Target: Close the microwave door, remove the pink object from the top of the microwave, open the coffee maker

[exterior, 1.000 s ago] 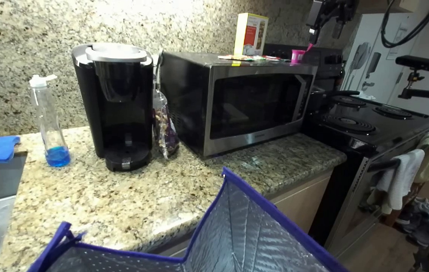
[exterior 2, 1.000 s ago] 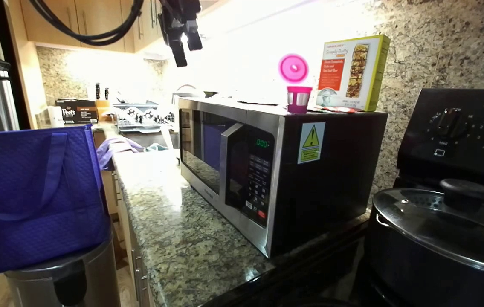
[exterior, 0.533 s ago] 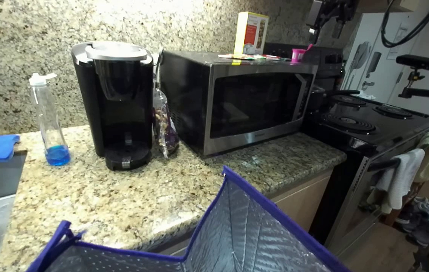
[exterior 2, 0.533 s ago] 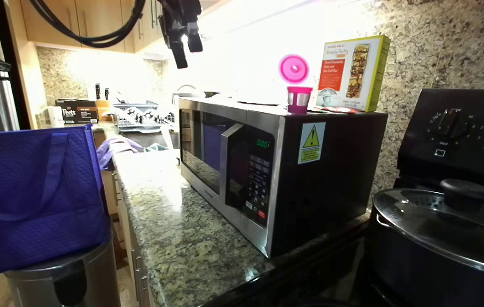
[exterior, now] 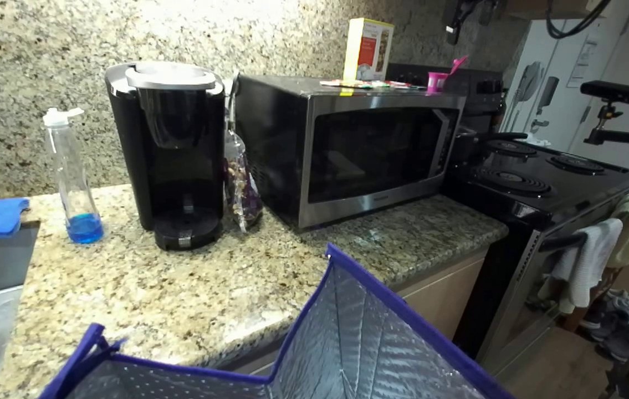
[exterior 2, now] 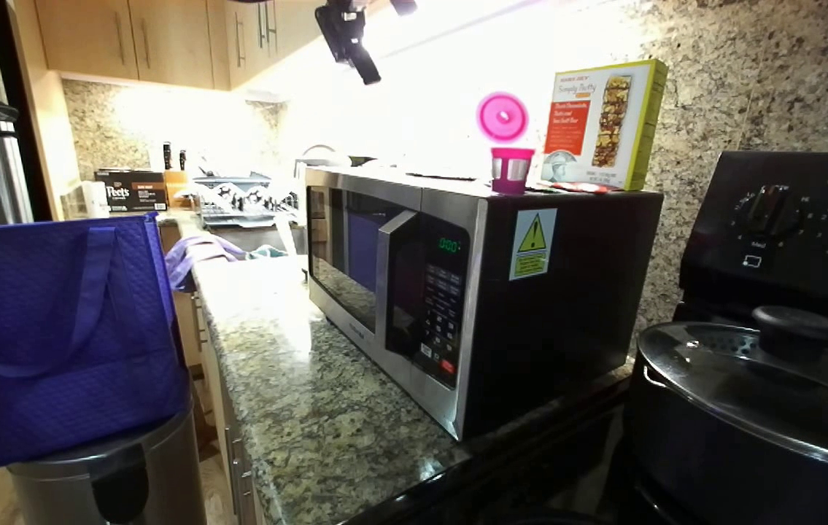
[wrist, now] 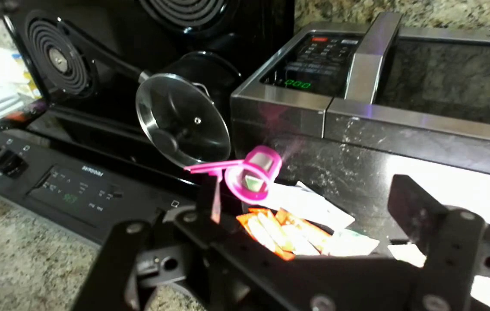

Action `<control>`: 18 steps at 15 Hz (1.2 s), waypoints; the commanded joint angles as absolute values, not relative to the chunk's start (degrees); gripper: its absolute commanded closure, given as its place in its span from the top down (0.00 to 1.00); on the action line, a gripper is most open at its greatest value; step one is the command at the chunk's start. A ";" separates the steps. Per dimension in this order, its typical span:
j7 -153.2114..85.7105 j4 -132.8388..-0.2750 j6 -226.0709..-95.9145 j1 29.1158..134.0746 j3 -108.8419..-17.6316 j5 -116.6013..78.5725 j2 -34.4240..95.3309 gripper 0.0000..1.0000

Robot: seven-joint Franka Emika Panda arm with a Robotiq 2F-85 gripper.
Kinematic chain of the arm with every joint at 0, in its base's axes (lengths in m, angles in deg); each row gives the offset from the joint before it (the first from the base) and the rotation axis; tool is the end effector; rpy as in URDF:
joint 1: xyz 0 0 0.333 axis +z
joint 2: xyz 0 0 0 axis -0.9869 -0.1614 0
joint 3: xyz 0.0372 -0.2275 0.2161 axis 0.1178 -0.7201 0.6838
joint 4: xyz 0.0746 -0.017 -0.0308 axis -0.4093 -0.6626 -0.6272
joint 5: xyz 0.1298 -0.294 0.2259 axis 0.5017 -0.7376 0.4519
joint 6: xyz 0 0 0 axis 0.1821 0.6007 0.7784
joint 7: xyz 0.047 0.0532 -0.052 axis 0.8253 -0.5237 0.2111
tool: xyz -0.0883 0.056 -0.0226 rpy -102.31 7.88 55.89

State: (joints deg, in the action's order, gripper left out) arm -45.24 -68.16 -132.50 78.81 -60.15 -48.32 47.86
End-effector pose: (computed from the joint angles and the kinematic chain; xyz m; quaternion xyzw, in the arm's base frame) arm 0.5726 -0.0697 0.6396 0.9492 -0.1108 0.1398 0.2592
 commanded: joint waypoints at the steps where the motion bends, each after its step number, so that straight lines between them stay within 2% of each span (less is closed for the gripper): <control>1: -36.95 -58.54 -132.05 78.74 -60.72 -50.53 40.27 1.00; 7: -24.75 -50.04 -131.92 78.08 -63.50 -52.63 31.70 1.00; 12: -16.64 -47.53 -137.11 76.13 -63.05 -41.80 27.88 1.00; 18: -18.29 -46.43 -129.94 76.59 -64.68 -36.40 27.24 1.00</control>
